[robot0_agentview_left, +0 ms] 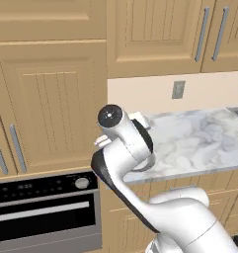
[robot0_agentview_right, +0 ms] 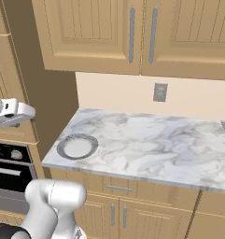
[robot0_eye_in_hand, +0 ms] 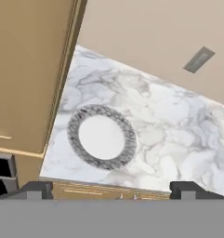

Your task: Take the baked cake out of the oven and place it on the plate for cooling. Then close the oven door.

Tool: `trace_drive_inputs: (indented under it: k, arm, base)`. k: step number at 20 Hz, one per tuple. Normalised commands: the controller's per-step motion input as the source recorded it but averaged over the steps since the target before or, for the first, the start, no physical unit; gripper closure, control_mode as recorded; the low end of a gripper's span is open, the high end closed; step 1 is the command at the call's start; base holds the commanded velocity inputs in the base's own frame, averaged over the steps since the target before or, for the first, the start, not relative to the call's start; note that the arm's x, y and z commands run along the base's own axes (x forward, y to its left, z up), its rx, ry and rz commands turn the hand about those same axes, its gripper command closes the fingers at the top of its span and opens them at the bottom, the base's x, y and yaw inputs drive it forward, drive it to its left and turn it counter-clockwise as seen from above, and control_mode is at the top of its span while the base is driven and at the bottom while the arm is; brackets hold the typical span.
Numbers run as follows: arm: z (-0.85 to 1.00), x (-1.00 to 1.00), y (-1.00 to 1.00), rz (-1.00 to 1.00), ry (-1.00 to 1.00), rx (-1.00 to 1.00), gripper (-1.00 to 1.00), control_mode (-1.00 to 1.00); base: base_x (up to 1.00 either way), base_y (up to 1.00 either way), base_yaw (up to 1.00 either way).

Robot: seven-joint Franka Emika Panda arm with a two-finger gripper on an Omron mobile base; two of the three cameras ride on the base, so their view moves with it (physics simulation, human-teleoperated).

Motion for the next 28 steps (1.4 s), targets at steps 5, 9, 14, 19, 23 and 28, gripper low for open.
trace_drive_inputs:
  k: [5, 9, 14, 19, 23, 28]
  arm:
    - [0.0, -0.22, 0.37, 0.0, -0.22, -0.12, -1.0, -1.0]
    - [0.0, -0.13, 0.3, 0.01, -0.2, -0.1, -1.0, -1.0]
    - [0.0, -0.13, 0.27, 0.02, -0.21, -0.1, -1.0, -1.0]
    - [0.0, -0.17, 0.22, 0.03, -0.25, -0.09, -1.0, -1.0]
    - [0.0, -0.1, 0.24, 0.02, -0.16, -0.08, -1.0, -1.0]
    - [0.0, 0.0, 0.0, 0.0, 0.0, 0.0, -1.0, -1.0]
  base:
    - [0.0, 0.0, 0.0]
    - [0.0, 0.0, 0.0]
    - [0.0, 0.0, 0.0]
    - [0.0, 0.0, 0.0]
    - [0.0, 0.0, 0.0]
    - [0.0, 0.0, 0.0]
